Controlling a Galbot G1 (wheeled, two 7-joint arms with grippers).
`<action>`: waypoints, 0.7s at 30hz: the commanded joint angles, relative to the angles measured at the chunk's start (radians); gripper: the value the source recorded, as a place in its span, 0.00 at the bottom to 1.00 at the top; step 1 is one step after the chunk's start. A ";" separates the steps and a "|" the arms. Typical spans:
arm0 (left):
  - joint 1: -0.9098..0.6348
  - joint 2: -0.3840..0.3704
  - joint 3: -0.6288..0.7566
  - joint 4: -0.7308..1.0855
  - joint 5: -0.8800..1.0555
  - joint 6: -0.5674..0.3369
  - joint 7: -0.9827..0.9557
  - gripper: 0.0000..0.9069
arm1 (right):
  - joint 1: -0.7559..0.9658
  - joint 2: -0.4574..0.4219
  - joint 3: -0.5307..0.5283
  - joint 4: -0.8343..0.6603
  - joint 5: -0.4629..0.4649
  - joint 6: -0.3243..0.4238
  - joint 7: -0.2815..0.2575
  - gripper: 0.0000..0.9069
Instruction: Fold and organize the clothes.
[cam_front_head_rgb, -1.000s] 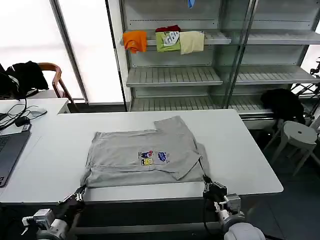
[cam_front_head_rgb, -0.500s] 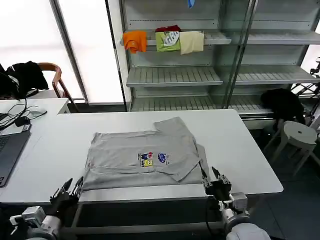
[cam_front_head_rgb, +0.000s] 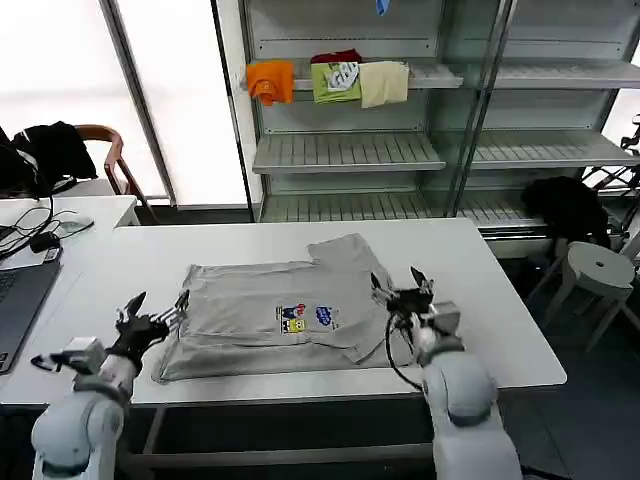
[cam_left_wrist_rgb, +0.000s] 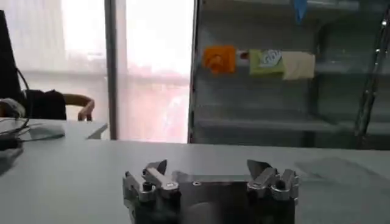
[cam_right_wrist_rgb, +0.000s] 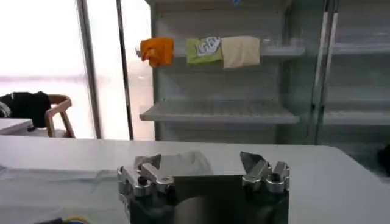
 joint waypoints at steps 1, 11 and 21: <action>-0.400 0.036 0.109 0.474 0.101 -0.031 0.075 1.00 | 0.448 0.076 -0.001 -0.718 -0.065 0.205 -0.069 1.00; -0.487 0.014 0.108 0.678 0.236 -0.058 0.127 1.00 | 0.512 0.076 -0.009 -0.917 -0.057 0.225 -0.014 1.00; -0.538 0.020 0.111 0.797 0.296 -0.040 0.143 1.00 | 0.524 0.076 -0.012 -0.942 -0.007 0.159 0.022 1.00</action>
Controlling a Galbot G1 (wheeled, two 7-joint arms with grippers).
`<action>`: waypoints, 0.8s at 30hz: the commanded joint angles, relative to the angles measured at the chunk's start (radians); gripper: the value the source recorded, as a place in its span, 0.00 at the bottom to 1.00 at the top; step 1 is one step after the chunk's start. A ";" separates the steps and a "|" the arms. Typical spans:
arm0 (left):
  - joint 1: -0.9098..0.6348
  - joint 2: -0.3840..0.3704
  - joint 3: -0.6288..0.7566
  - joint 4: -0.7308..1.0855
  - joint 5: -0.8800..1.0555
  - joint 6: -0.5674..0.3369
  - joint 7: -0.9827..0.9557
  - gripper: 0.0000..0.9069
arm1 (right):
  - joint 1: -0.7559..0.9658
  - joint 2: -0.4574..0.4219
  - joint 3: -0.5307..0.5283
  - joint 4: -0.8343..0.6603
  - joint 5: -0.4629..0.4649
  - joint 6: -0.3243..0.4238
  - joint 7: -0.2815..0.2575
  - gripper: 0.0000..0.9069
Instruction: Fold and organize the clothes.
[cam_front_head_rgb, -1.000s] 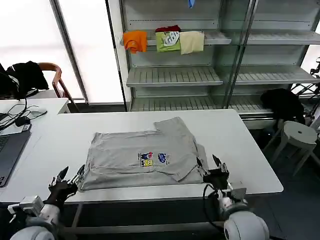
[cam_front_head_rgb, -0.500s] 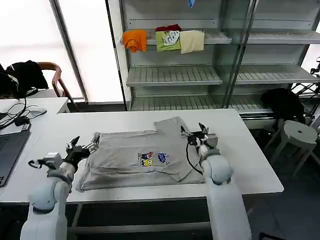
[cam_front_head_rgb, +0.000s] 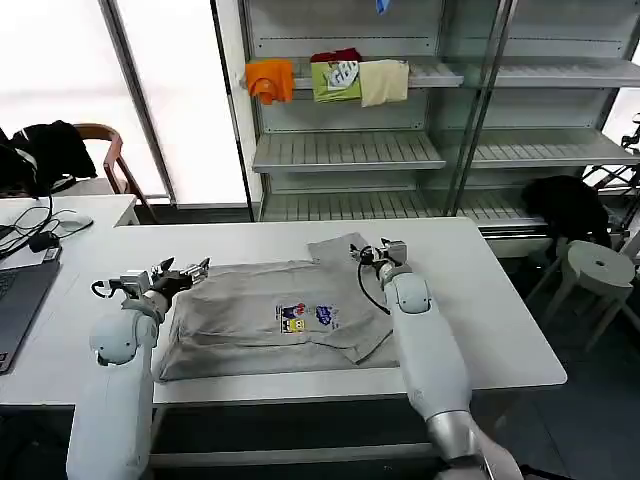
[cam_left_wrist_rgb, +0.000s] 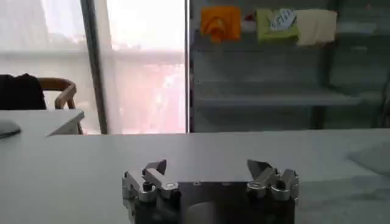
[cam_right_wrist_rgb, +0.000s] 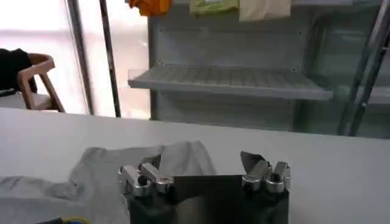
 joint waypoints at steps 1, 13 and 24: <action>-0.115 0.010 0.021 0.224 0.095 0.012 0.030 1.00 | 0.083 0.049 -0.006 -0.163 0.018 -0.001 0.024 1.00; -0.171 0.021 0.017 0.317 0.145 0.014 0.018 1.00 | 0.080 0.049 -0.009 -0.160 0.022 -0.008 0.039 0.96; -0.195 0.014 0.020 0.349 0.168 0.017 0.015 0.02 | 0.076 0.049 -0.012 -0.160 0.001 -0.030 0.045 0.00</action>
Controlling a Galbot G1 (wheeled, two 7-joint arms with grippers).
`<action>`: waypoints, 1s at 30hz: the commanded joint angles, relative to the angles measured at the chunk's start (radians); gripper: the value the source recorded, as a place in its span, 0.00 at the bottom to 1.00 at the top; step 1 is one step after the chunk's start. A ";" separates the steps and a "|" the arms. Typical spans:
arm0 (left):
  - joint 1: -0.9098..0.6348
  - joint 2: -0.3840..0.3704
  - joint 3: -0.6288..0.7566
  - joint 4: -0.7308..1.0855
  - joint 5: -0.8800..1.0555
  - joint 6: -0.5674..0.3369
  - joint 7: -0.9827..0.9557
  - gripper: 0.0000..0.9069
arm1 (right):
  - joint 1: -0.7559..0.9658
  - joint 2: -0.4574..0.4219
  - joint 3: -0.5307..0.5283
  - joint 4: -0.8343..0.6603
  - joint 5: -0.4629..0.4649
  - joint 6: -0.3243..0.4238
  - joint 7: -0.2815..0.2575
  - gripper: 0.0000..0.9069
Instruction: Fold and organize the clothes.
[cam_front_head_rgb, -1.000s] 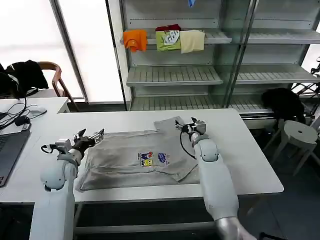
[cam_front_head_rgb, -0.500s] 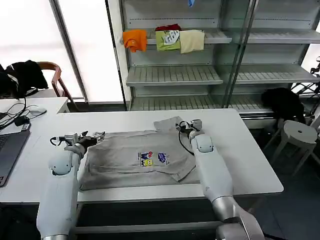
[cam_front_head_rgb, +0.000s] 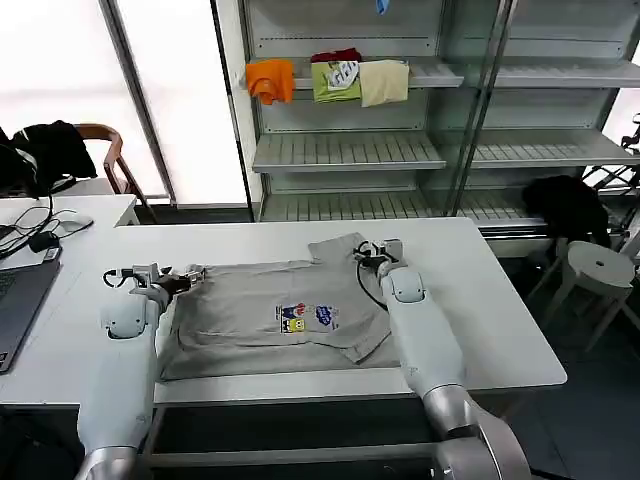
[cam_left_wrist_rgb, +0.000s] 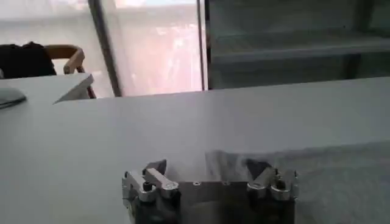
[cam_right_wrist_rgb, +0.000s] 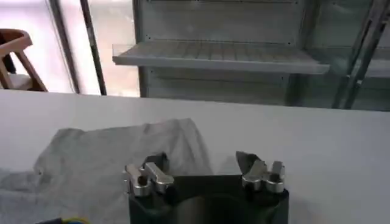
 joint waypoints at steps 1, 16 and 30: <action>-0.035 -0.005 0.002 0.062 0.033 0.006 0.003 0.01 | 0.006 0.049 -0.002 -0.020 -0.013 -0.014 0.003 0.00; -0.010 -0.013 0.006 0.030 0.024 -0.029 0.029 0.00 | -0.050 0.049 -0.001 0.127 0.023 0.002 -0.038 0.00; 0.058 0.000 0.004 -0.197 -0.170 -0.015 0.004 0.00 | -0.212 0.049 -0.010 0.550 -0.002 -0.102 -0.062 0.00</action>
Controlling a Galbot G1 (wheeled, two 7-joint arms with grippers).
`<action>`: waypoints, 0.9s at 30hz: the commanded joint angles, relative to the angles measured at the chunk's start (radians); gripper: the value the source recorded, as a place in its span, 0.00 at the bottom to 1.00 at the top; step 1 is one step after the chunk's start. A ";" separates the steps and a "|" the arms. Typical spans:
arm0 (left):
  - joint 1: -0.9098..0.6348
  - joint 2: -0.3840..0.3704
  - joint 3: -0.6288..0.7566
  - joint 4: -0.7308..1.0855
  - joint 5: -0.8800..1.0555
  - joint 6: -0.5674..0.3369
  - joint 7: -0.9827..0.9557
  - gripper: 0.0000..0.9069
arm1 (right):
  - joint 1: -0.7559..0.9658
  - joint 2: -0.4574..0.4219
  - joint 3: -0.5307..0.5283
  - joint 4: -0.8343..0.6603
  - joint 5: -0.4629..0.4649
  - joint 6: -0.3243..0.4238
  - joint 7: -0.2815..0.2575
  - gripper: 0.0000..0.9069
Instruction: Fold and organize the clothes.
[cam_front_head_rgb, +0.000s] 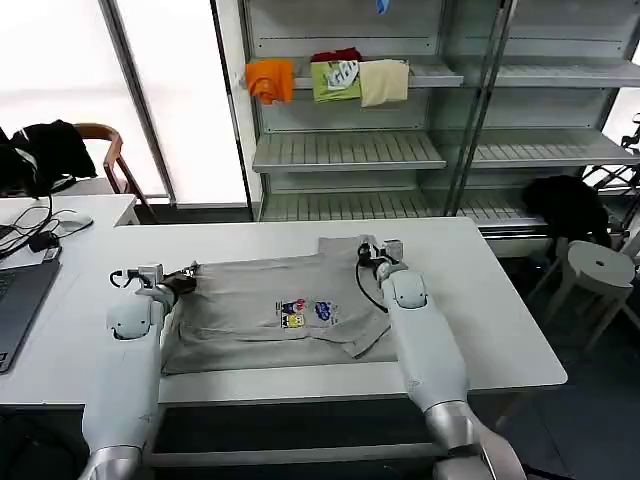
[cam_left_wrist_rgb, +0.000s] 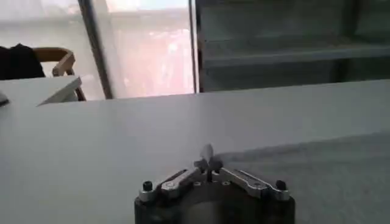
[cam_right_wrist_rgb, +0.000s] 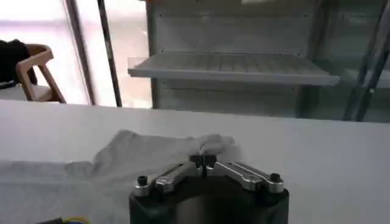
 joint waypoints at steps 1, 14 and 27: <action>0.052 0.010 -0.002 -0.198 -0.139 0.022 -0.006 0.00 | -0.117 0.049 -0.011 0.309 -0.004 -0.084 -0.008 0.00; 0.292 0.050 -0.052 -0.439 -0.325 0.043 0.020 0.00 | -0.367 -0.018 -0.012 0.635 0.046 -0.176 -0.002 0.00; 0.485 0.104 -0.090 -0.537 -0.472 0.019 0.058 0.00 | -0.576 -0.051 0.010 0.841 0.064 -0.178 -0.011 0.00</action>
